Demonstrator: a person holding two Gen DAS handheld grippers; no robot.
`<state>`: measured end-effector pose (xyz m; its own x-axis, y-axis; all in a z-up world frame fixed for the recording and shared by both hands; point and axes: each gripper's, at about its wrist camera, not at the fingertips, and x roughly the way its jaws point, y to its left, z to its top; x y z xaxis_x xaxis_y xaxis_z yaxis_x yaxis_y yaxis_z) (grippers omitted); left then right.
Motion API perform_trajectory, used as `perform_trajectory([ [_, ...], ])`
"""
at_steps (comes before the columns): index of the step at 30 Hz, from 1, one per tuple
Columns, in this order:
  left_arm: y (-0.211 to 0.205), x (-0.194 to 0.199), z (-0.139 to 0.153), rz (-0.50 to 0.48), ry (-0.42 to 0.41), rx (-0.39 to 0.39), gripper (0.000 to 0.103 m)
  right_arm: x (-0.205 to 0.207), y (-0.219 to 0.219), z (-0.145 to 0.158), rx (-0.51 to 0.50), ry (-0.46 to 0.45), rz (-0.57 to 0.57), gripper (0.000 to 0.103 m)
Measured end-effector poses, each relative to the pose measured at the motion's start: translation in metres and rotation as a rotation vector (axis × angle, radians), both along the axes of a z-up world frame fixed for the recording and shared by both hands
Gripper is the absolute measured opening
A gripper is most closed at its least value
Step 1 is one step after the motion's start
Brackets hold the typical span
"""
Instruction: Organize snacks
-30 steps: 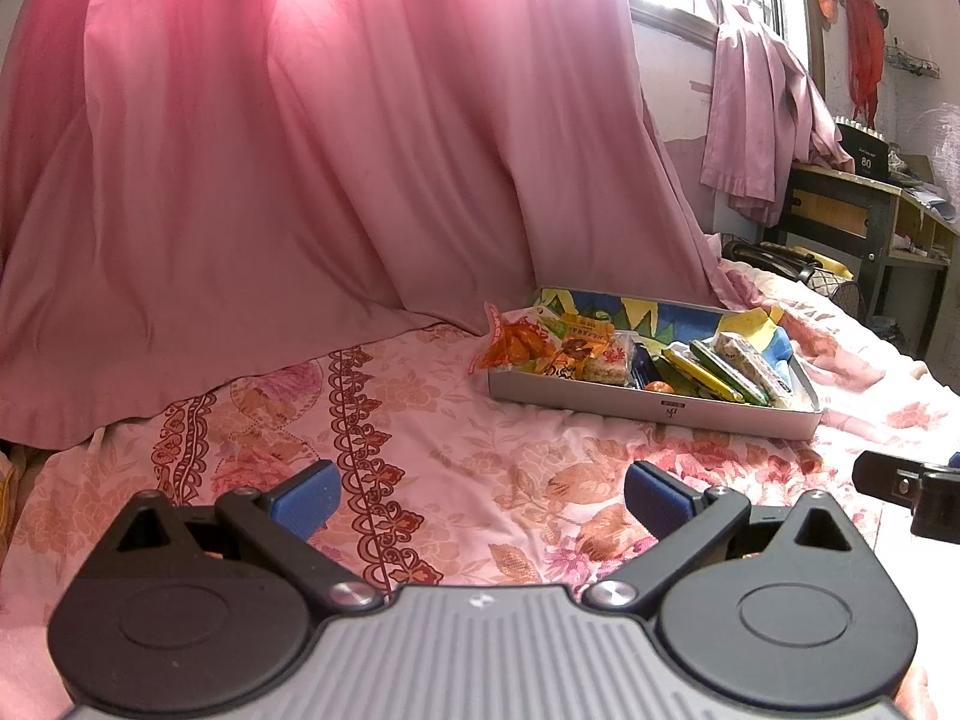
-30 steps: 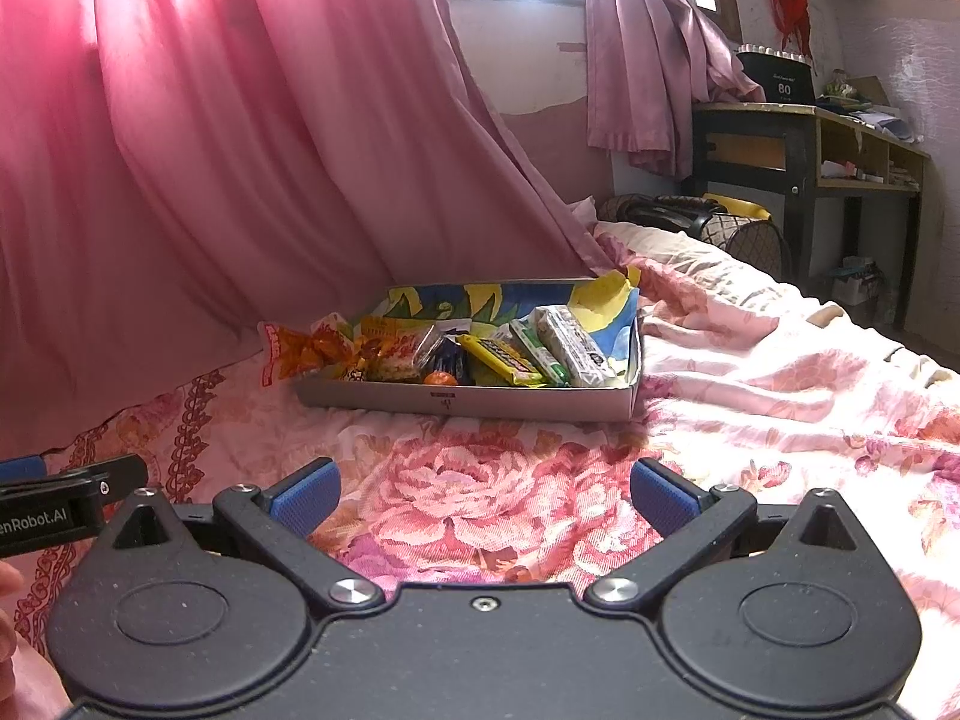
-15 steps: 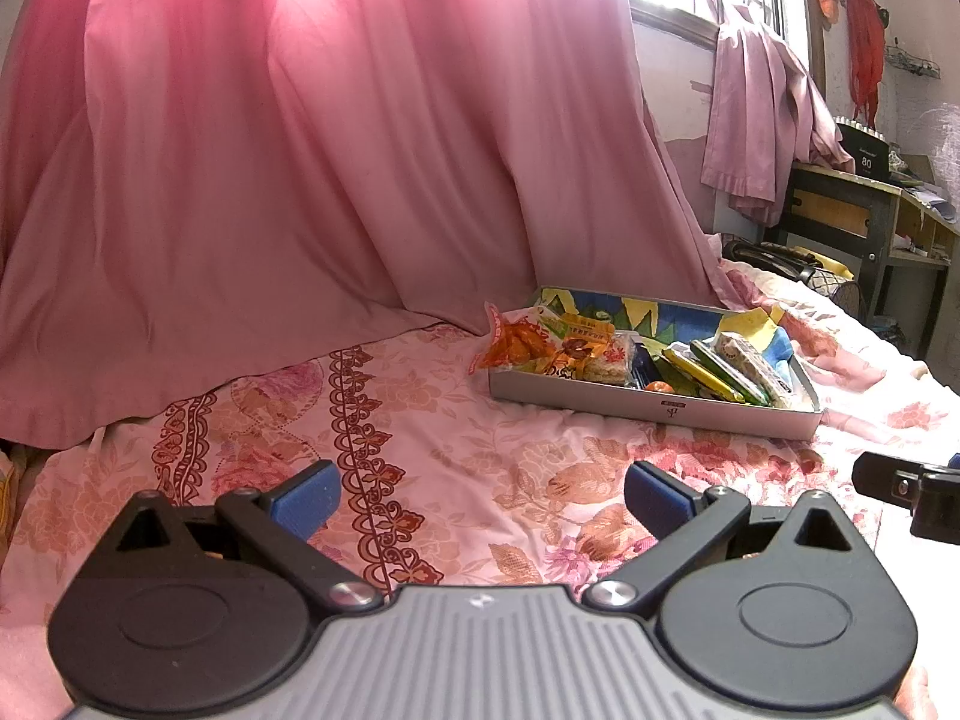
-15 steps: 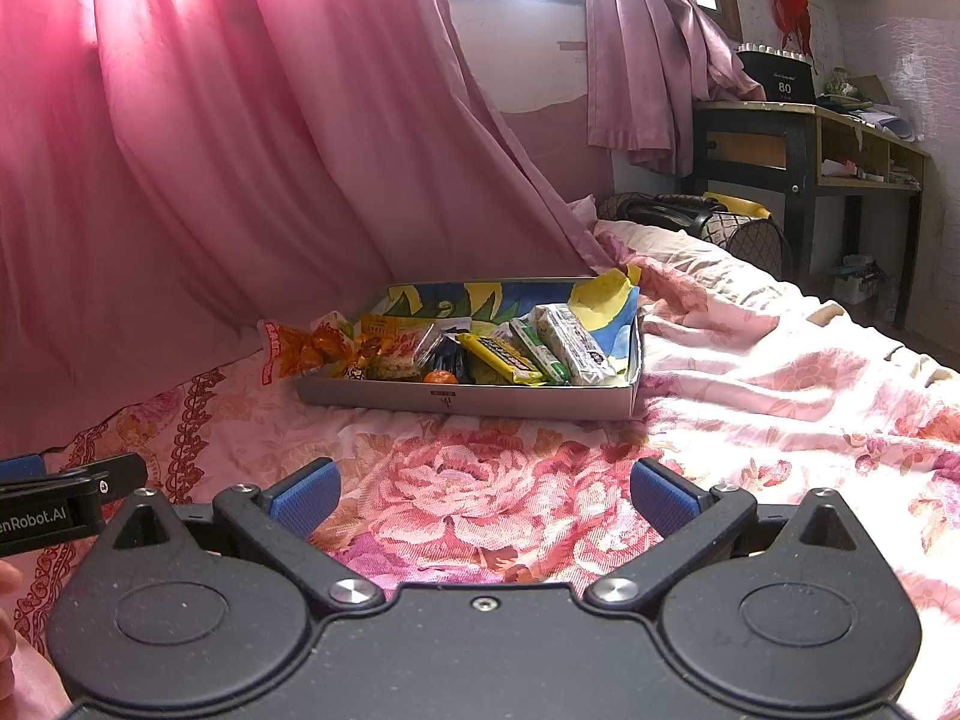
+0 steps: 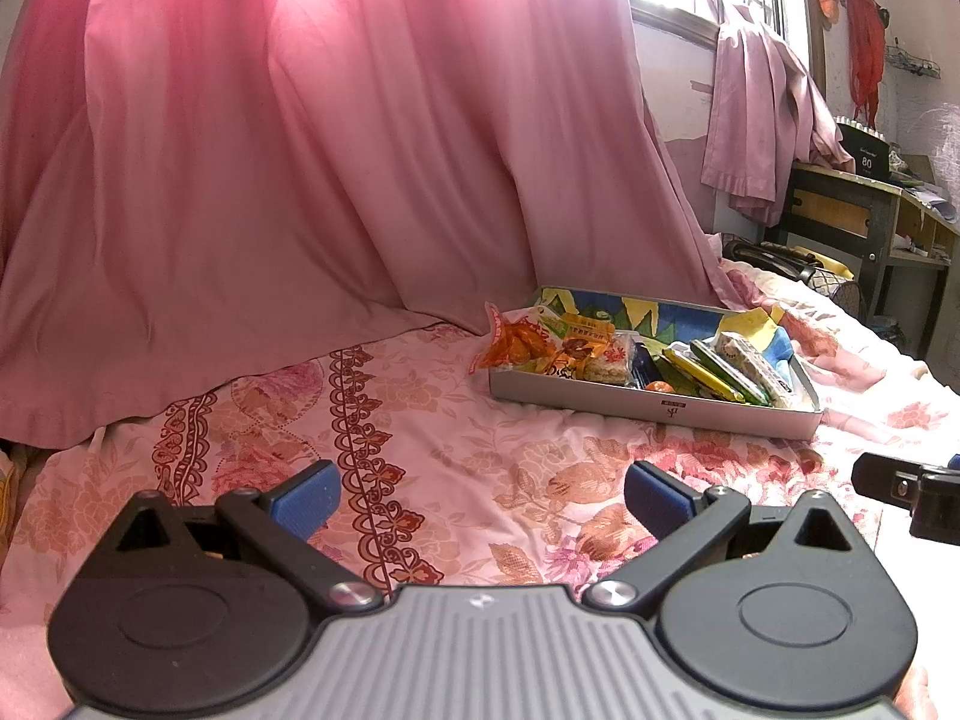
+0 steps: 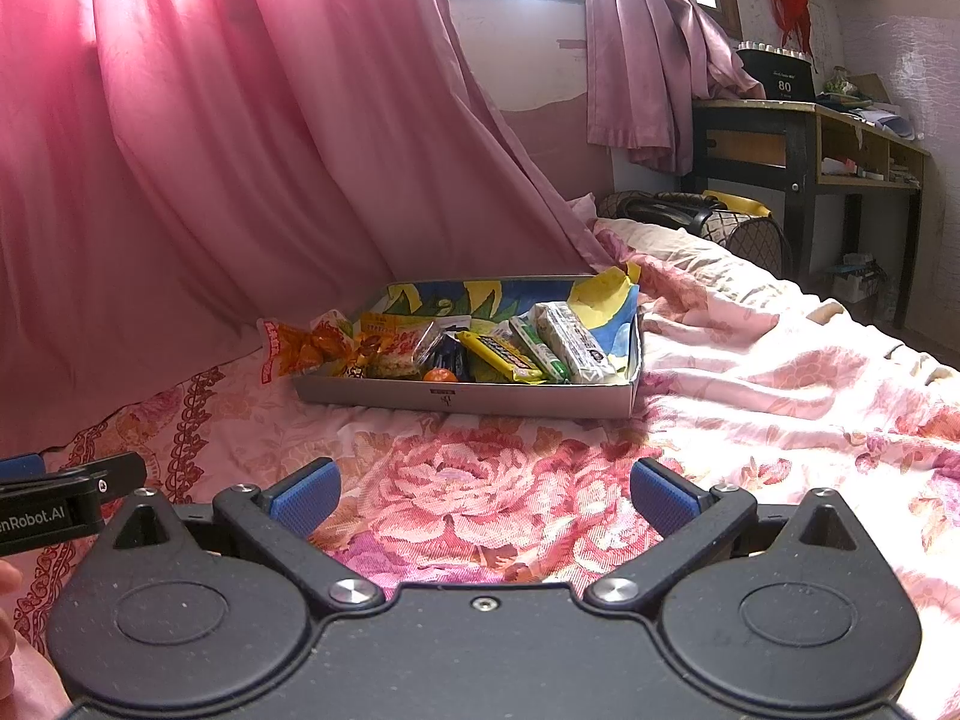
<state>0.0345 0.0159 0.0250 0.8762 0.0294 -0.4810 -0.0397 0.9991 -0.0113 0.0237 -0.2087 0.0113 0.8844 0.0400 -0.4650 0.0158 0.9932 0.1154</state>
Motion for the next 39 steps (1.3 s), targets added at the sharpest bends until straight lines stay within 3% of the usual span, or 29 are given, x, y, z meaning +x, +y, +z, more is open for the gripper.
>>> perform_trajectory([
  [39,0.0008,-0.0014,-0.0013,0.008,0.021,-0.003,0.103,0.0006,0.0007,0.0012,0.000,0.003,0.000,0.102],
])
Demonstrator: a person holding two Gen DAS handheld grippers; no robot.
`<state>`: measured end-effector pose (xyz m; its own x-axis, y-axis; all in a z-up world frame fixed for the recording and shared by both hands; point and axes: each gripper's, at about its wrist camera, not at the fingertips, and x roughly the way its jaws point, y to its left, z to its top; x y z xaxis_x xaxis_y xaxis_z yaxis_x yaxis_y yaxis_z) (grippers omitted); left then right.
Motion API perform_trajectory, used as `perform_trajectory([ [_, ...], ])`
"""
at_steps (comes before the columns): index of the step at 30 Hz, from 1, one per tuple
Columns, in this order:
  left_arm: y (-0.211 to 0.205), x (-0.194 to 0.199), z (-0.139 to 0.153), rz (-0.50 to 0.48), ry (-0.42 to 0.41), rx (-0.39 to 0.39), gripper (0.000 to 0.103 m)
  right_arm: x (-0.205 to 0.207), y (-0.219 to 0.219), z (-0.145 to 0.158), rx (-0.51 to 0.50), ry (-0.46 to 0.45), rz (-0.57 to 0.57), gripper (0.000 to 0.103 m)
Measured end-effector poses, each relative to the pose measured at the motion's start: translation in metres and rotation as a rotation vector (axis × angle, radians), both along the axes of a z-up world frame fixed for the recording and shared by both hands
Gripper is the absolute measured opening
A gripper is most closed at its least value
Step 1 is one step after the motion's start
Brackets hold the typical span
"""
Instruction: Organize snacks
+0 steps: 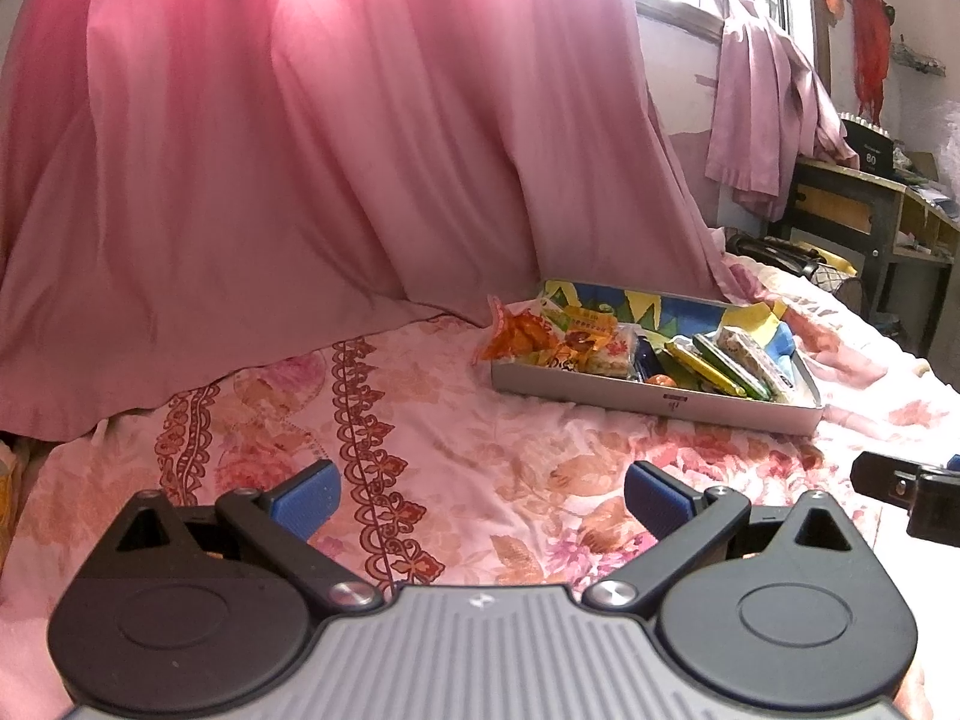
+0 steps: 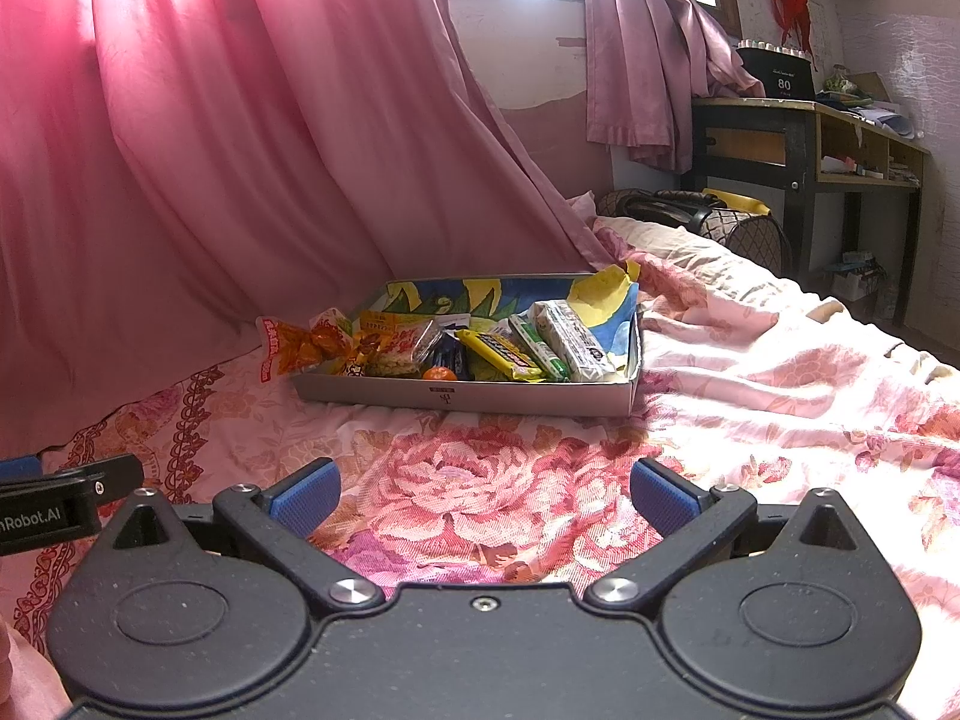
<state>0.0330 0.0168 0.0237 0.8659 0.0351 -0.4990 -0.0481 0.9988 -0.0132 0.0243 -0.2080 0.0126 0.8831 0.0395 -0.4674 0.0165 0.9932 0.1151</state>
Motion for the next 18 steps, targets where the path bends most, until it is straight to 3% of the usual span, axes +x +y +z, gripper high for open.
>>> perform_trajectory([
  [18,-0.0014,-0.0005,0.0001,-0.007,0.005,0.002,0.103,0.0006,0.0003,-0.0001,-0.001,0.001,0.000,0.102],
])
